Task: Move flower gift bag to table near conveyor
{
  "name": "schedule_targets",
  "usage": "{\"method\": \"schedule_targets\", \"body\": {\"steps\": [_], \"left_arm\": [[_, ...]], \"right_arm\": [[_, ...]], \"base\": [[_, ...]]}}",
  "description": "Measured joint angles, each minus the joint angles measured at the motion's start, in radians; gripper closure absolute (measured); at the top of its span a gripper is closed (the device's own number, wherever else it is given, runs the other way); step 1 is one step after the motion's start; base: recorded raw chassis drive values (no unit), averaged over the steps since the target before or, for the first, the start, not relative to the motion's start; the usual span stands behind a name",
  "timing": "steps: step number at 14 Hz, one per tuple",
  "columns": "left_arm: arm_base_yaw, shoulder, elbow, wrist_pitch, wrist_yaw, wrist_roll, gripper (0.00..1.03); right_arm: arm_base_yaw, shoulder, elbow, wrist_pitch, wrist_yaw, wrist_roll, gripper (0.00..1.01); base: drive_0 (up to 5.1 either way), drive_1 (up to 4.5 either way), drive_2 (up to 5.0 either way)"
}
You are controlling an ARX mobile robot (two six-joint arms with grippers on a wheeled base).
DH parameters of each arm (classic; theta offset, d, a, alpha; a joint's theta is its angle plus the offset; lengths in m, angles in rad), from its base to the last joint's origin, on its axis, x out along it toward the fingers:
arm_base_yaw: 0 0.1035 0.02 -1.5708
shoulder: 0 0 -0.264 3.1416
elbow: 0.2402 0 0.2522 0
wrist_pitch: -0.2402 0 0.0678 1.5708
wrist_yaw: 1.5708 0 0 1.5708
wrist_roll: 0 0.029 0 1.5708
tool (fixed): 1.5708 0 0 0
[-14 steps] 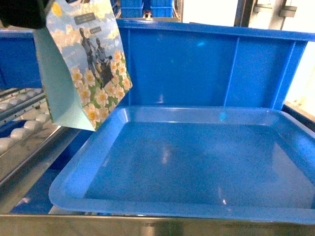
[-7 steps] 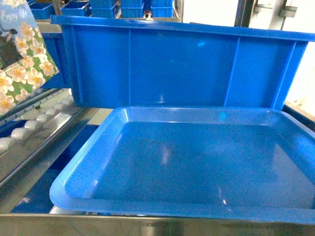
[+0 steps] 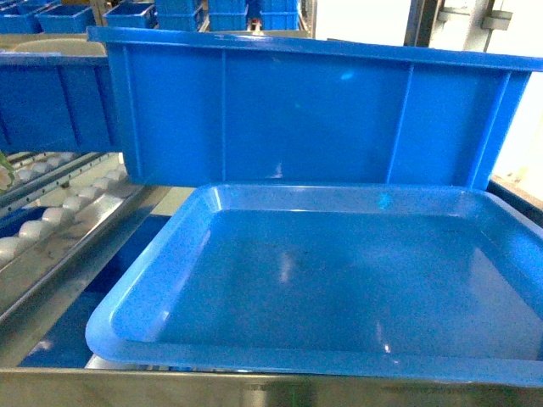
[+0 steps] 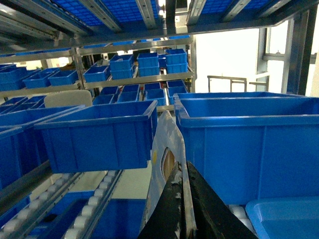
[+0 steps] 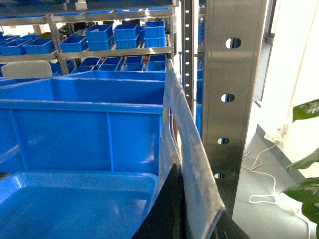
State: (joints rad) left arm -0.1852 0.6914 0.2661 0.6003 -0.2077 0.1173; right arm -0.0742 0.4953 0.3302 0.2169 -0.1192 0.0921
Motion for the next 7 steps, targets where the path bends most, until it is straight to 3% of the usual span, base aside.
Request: {"method": "schedule_targets", "body": {"steps": [2,7], "left_arm": [[0.031,-0.075,-0.032,-0.037,0.032,0.006,1.01],[0.035,-0.089,-0.042,-0.039,0.033,0.022,1.01]], "right_arm": [[0.000,0.000,0.000,0.000,0.000,0.000,0.99],[-0.005,0.000,0.000,0.001,0.006,-0.003,0.99]], "base": [[0.0,0.00,0.0],[-4.8,2.57,2.6]]}}
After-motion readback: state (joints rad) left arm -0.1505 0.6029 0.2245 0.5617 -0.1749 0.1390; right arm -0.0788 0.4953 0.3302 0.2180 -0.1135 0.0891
